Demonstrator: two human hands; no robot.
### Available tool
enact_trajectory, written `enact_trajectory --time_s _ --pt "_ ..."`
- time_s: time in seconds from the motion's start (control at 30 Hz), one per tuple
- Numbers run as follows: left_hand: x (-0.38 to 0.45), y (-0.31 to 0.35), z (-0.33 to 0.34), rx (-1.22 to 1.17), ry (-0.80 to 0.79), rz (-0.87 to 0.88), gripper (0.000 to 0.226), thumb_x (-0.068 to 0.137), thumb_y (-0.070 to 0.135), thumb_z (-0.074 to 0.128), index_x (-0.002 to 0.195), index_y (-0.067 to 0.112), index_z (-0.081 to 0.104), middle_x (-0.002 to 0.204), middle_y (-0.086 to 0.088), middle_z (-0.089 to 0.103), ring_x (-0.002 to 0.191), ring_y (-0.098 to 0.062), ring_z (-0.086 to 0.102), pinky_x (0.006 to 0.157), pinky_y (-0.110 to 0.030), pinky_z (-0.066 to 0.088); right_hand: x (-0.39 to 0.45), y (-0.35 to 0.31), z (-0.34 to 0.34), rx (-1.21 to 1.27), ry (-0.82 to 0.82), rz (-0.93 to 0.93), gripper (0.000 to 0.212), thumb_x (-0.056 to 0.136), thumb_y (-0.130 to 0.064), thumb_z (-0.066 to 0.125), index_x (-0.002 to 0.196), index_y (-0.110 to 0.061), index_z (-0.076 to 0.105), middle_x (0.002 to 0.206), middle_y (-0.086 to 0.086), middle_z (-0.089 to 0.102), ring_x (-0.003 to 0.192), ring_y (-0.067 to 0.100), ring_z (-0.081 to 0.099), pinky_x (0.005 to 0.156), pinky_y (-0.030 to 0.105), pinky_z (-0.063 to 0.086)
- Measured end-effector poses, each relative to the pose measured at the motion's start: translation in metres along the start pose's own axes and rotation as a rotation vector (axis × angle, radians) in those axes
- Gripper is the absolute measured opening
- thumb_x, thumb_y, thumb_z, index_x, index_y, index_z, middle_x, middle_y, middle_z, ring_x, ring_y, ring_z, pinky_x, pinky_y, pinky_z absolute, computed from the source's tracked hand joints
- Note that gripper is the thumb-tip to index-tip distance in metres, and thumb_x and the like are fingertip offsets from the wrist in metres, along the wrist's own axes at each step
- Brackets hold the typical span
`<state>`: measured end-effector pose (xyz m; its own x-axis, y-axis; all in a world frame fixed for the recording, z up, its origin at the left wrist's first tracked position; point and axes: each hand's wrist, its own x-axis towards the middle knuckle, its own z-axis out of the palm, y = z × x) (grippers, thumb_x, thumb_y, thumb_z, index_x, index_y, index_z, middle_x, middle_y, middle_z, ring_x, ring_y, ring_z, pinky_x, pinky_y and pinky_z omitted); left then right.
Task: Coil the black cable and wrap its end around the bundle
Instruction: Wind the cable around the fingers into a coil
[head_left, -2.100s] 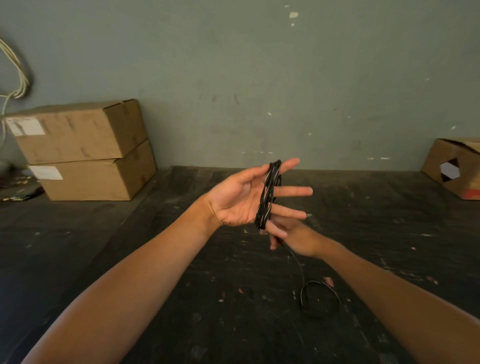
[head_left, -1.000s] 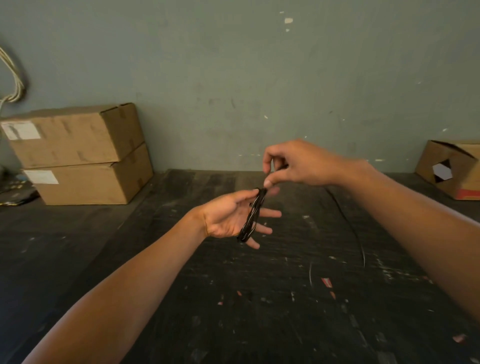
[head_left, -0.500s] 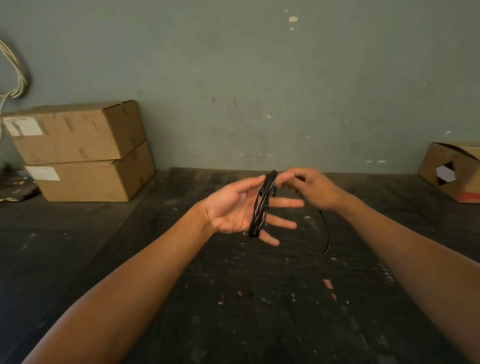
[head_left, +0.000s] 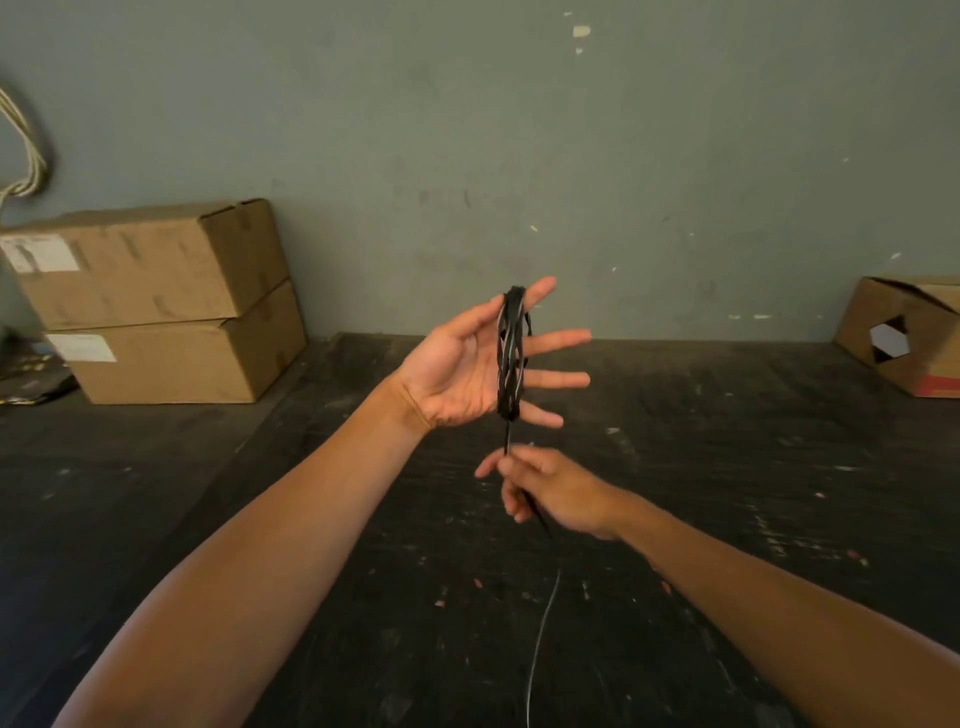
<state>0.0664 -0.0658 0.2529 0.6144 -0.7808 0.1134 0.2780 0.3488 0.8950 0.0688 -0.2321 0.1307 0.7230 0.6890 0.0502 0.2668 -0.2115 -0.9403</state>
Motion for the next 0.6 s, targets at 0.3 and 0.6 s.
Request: enact_trajectory --time_s 0.3,0.6 --pt "-0.008 0.001 -0.024 0.032 0.301 -0.001 0.047 0.102 0.048 0.03 0.147 0.041 0.039 0.156 -0.016 0.04 0.138 -0.052 0.038 0.09 -0.072 0.04 -0.015 -0.048 0.014 -0.243 -0.236 0.021 0.023 0.103 -0.039 0.041 0.118 -0.036 0.057 0.068 -0.004 0.055 0.063 0.008 0.053 0.061 0.024 0.05" --pt "-0.023 -0.022 -0.045 0.122 0.498 -0.108 0.045 0.104 0.045 0.03 0.147 0.039 0.043 0.152 -0.017 0.044 0.115 -0.039 0.063 0.095 -0.066 0.042 -0.011 -0.103 -0.024 -0.51 -0.094 -0.019 0.018 0.097 -0.033 0.056 0.09 -0.025 0.07 0.051 -0.014 0.055 0.048 0.003 0.052 0.051 0.024 0.053"
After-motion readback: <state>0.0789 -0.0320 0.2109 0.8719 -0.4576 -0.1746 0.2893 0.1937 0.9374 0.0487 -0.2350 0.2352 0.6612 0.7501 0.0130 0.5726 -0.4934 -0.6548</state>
